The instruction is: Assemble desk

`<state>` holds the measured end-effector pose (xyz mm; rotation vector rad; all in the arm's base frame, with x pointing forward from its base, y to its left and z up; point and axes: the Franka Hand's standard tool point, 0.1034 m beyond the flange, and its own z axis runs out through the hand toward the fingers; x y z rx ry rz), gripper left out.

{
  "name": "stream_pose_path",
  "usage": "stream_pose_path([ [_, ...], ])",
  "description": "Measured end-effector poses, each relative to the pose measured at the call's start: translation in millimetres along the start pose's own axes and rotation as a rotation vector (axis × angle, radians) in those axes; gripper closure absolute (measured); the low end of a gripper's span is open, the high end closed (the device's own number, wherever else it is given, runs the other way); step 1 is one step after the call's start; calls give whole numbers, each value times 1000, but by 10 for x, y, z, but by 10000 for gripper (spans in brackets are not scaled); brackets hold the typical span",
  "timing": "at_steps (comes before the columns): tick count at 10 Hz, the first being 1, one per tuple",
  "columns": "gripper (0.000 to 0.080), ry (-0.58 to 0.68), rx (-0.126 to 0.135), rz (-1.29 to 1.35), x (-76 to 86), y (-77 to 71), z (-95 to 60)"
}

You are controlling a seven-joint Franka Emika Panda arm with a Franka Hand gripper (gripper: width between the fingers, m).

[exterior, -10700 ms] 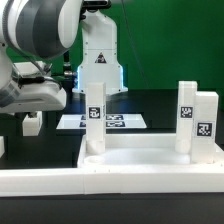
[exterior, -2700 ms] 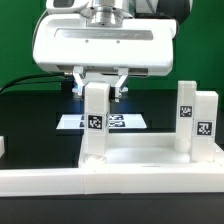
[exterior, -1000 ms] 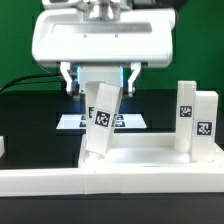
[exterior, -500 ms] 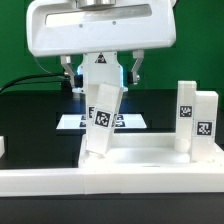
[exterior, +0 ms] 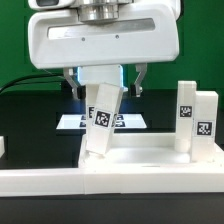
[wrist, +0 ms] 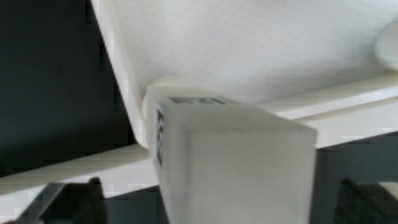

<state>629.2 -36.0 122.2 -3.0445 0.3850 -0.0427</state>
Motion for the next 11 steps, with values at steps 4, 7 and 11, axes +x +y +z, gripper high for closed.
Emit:
stream_pose_path([
  [4, 403, 1, 0, 1, 3, 4, -2],
  [7, 490, 6, -13, -2, 23, 71, -15],
  [11, 508, 0, -12, 254, 70, 253, 53],
])
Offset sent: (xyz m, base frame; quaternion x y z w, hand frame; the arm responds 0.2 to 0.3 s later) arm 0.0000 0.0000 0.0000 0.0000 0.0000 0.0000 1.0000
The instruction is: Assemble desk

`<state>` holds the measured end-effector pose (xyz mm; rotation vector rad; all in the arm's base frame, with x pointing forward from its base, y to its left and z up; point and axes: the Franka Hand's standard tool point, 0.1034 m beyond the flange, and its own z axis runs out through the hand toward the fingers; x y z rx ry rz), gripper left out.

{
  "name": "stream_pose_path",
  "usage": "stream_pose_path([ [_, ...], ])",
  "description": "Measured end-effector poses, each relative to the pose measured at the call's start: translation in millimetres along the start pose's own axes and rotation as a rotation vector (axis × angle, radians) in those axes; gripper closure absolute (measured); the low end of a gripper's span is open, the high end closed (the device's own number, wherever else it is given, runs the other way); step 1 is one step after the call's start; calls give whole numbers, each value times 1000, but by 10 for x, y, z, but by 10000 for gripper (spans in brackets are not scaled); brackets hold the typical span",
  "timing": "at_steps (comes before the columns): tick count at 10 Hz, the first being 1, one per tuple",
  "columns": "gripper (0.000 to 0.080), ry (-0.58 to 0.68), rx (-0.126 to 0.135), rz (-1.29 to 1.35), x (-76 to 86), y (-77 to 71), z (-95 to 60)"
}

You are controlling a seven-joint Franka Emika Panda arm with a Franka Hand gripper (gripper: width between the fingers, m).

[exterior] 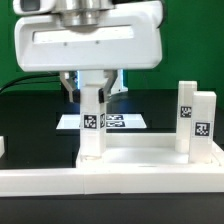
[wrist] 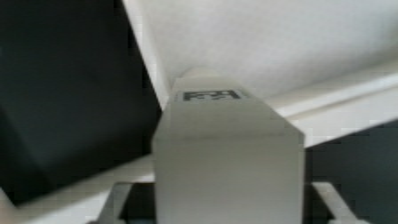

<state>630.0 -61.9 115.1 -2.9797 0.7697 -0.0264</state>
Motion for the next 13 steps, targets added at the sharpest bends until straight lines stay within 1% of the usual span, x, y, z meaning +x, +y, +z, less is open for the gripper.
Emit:
stream_pose_path([
  [1, 508, 0, -1, 67, 15, -2, 5],
  [2, 508, -4, -3, 242, 15, -6, 8],
  [3, 508, -13, 7, 392, 11, -21, 11],
  [5, 508, -35, 51, 725, 24, -35, 17],
  [6, 508, -42, 64, 860, 32, -21, 22],
  [7, 508, -37, 64, 925, 39, -15, 24],
  [8, 432, -39, 62, 989, 27, -40, 28],
  [9, 432, -40, 62, 991, 27, -39, 30],
  [10, 247, -39, 62, 987, 28, -38, 30],
  [11, 247, -34, 63, 952, 30, -44, 27],
  [12, 170, -15, 73, 803, 30, -81, 14],
  [13, 156, -9, 66, 724, 1, -123, 26],
])
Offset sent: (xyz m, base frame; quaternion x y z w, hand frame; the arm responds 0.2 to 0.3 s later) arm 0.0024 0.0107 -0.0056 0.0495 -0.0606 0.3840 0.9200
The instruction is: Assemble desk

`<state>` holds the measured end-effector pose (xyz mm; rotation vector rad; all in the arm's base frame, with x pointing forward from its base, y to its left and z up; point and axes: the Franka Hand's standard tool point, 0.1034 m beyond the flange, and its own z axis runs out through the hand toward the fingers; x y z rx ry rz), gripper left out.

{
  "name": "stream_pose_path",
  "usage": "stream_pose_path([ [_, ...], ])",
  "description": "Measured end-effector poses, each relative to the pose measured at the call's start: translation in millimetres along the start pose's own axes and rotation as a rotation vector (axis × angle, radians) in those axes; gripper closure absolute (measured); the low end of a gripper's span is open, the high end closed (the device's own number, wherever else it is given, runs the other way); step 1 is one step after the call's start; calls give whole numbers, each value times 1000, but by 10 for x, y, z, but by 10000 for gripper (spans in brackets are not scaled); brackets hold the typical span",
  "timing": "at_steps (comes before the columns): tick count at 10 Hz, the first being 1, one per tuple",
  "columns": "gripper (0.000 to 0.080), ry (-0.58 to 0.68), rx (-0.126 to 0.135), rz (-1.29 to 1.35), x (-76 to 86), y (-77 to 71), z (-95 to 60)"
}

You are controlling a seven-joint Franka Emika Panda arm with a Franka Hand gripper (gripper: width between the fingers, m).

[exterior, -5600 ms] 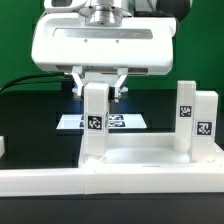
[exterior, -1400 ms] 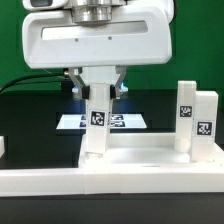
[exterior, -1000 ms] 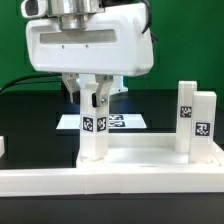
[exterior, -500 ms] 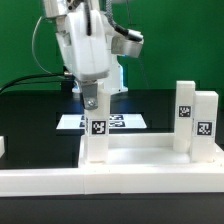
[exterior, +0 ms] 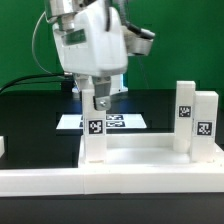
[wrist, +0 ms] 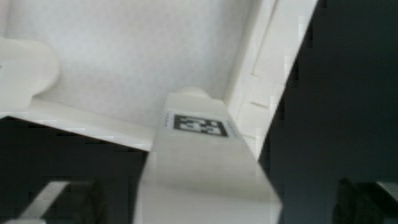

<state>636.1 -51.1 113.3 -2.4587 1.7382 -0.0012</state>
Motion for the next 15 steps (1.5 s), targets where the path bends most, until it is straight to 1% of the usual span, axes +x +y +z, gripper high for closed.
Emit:
stream_pose_path([
  [1, 156, 17, 11, -126, 7, 2, 16],
  [2, 151, 30, 13, -235, 30, 66, 42],
  [5, 151, 30, 7, -429, 37, 78, 49],
  [6, 151, 34, -2, -564, 35, 77, 42],
  [7, 151, 37, -14, -748, 1, 58, 24],
  [8, 151, 33, -19, -884, -54, 45, 21],
  [9, 151, 31, -21, -946, -68, 47, 26],
  [12, 165, 32, -22, -917, -56, 55, 31],
  [13, 336, 31, -19, -860, -59, 53, 32],
  [14, 505, 34, -23, -764, -43, 69, 35],
  [15, 504, 35, -24, -731, -32, 78, 36],
])
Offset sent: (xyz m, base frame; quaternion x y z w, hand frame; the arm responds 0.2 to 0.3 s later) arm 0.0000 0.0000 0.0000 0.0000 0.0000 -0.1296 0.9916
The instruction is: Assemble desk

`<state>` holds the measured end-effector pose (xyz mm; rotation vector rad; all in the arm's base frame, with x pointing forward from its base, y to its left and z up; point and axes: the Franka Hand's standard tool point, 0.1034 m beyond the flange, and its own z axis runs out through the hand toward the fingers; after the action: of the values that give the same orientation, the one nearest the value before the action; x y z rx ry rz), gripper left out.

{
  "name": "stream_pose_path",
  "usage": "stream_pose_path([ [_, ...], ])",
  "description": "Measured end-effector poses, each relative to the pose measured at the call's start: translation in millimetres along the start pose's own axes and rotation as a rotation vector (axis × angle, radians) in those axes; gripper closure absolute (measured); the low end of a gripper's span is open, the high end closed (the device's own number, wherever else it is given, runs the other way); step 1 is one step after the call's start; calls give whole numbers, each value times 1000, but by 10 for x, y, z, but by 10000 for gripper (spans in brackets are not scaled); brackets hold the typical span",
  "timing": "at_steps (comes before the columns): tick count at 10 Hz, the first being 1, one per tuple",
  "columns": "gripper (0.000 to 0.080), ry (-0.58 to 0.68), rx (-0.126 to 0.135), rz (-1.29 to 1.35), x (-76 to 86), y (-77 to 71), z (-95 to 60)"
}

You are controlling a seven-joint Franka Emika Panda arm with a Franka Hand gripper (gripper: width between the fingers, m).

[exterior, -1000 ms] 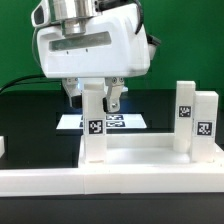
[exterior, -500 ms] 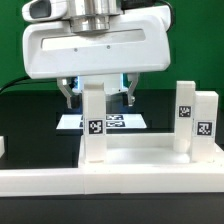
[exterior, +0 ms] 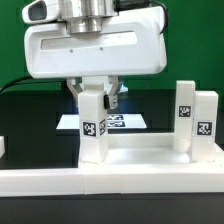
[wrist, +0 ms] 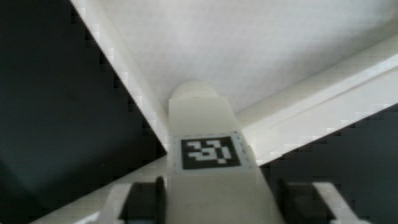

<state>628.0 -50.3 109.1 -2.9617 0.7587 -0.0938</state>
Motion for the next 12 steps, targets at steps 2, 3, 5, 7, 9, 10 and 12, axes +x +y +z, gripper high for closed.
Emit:
stream_pose_path([
  [2, 504, 2, 1, 310, 1, -10, -2],
  [3, 505, 2, 0, 527, -7, -23, 5],
  [5, 506, -48, 29, 942, -31, -93, 34],
  [7, 506, -71, 62, 1125, 0, -86, 34],
  [9, 498, -71, 62, 1101, -5, -92, 39],
  [10, 498, -66, 63, 1026, -2, -91, 37],
  [12, 320, -45, 79, 635, 9, -55, 43],
])
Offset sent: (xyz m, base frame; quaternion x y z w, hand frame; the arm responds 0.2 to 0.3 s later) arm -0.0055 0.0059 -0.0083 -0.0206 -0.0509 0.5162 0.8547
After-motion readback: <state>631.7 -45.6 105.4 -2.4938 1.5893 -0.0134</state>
